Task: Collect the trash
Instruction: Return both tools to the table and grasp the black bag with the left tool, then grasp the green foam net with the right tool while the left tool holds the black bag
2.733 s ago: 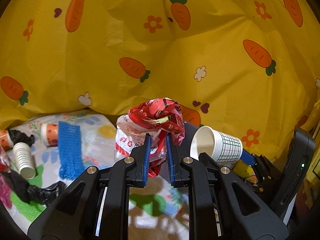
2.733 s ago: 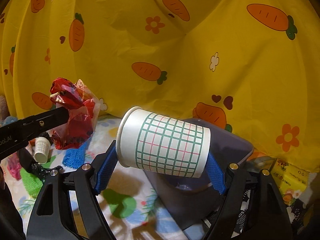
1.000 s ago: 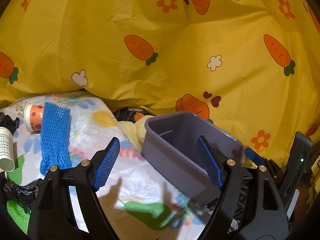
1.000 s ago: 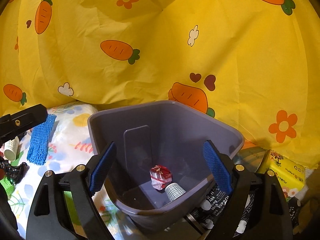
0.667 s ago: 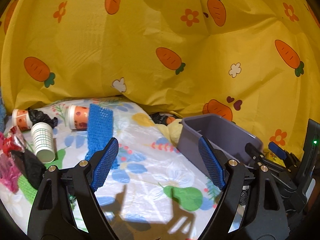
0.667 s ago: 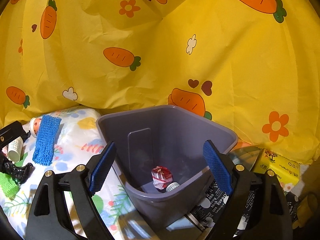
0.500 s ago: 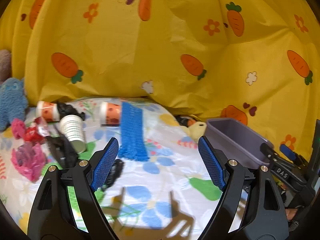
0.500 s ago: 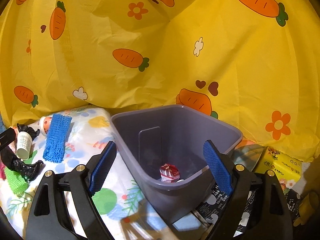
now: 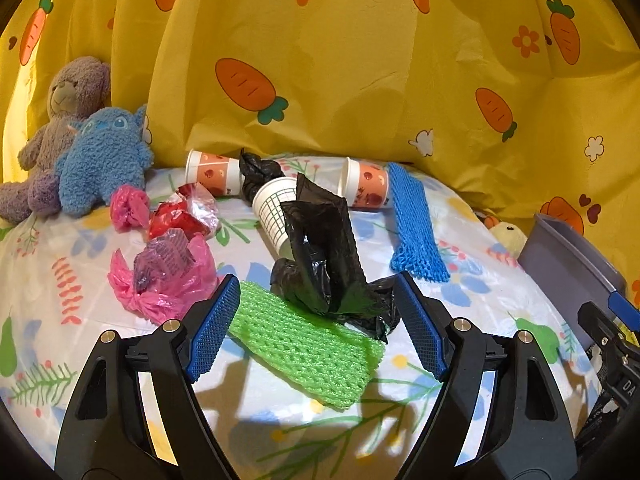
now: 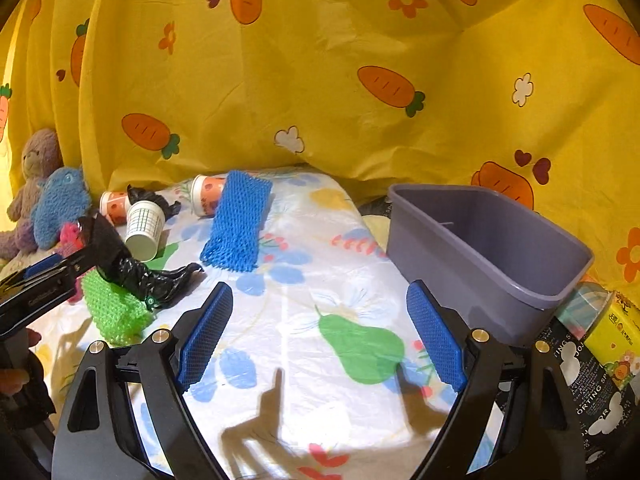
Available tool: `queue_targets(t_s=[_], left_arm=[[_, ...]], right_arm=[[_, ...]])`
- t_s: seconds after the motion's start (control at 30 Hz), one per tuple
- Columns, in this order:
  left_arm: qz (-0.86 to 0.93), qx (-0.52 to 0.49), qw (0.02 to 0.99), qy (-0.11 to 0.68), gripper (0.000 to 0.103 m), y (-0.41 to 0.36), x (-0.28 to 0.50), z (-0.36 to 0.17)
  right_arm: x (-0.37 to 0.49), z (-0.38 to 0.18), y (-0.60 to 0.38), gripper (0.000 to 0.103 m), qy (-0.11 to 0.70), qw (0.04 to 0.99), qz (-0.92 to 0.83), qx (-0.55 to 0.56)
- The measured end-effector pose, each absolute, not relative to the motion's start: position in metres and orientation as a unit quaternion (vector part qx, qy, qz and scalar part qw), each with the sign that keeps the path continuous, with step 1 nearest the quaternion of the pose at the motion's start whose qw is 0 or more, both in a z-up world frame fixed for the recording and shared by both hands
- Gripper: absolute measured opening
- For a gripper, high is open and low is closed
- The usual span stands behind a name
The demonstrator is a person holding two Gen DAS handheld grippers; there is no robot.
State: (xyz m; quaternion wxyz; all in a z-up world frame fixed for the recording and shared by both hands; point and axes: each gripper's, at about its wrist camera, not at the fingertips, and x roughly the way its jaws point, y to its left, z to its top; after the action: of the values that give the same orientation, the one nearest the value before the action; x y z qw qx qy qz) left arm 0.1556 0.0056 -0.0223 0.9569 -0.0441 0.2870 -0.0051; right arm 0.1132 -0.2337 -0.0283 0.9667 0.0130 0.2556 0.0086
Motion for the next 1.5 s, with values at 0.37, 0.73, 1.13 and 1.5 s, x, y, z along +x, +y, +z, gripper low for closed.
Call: queue_targets(t_s=[0.37, 0.73, 1.13, 1.5], left_arm=[[-0.03, -0.102, 0.935, 0.339, 0.002, 0.017, 0.19, -0.043], [-0.002, -0.162, 0.962, 0.218, 0.0, 0.058, 0.12, 0.019], [0.107, -0.162, 0.964, 0.18, 0.001, 0.113, 0.059, 0.027], [0.118, -0.171, 0.958, 0.196, 0.001, 0.126, 0.055, 0.017]], right_arm=[[0.122, -0.036, -0.211, 0.086, 0.271, 0.962, 0.039, -0.002], [0.122, -0.043, -0.168, 0.086, 0.288, 0.952, 0.099, -0.025], [0.14, -0.055, -0.087, 0.086, 0.339, 0.918, 0.196, -0.061], [0.179, -0.08, -0.058, 0.079, 0.408, 0.888, 0.205, -0.061]])
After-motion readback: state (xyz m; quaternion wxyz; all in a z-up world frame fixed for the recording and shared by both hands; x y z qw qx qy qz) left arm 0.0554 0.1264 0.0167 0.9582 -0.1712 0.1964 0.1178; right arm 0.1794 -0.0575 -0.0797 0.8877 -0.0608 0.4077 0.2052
